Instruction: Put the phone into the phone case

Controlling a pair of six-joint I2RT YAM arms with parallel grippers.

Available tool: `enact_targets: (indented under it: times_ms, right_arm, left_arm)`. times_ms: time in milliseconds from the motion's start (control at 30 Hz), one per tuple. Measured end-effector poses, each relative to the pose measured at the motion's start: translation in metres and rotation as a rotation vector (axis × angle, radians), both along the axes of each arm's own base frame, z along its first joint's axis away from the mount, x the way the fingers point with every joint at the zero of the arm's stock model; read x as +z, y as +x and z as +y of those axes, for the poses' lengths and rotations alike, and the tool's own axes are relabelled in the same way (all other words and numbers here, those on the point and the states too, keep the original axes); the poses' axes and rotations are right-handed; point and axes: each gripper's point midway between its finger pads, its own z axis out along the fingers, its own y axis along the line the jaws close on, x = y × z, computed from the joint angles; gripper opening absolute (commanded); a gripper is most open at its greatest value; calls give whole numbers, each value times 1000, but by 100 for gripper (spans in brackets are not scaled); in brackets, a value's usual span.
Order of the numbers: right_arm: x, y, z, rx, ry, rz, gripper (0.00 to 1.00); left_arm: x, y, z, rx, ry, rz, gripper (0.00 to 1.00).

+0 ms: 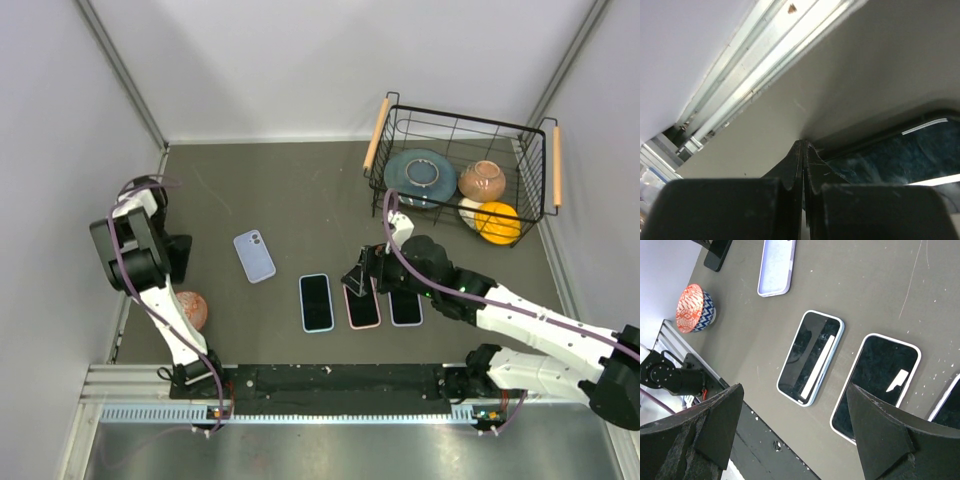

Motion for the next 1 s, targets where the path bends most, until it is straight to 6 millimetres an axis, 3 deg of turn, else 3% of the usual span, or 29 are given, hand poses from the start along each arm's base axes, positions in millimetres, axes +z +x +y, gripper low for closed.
enact_targets:
  times_ms: [167, 400, 433, 467, 567, 600, 667, 867, 1000]
  right_arm:
    - [0, -1, 1, -5, 9, 12, 83]
    - [4, -4, 0, -8, 31, 32, 83]
    - [7, -5, -1, -10, 40, 30, 83]
    - [10, -6, -1, -11, 51, 26, 83]
    - [20, -8, -3, -12, 77, 10, 84]
    - [22, -8, -4, -13, 82, 7, 84]
    - [24, -9, -4, -14, 88, 4, 84]
    - [24, -9, -5, -17, 85, 4, 84]
    - [19, -8, -5, -17, 71, 13, 84]
  left_arm:
    - [-1, -4, -27, -28, -110, -64, 0]
    - [0, 6, -76, -112, -279, -166, 4]
    - [0, 8, -82, -122, -302, -181, 9]
    - [1, 9, -86, -130, -316, -191, 24]
    - [2, 11, -97, -139, -353, -217, 48]
    - [4, 11, -99, -136, -357, -223, 65]
    - [9, 11, -101, -124, -358, -242, 80]
    - [45, 22, -108, -57, -355, -384, 87]
    - [55, 33, -121, -53, -362, -425, 87]
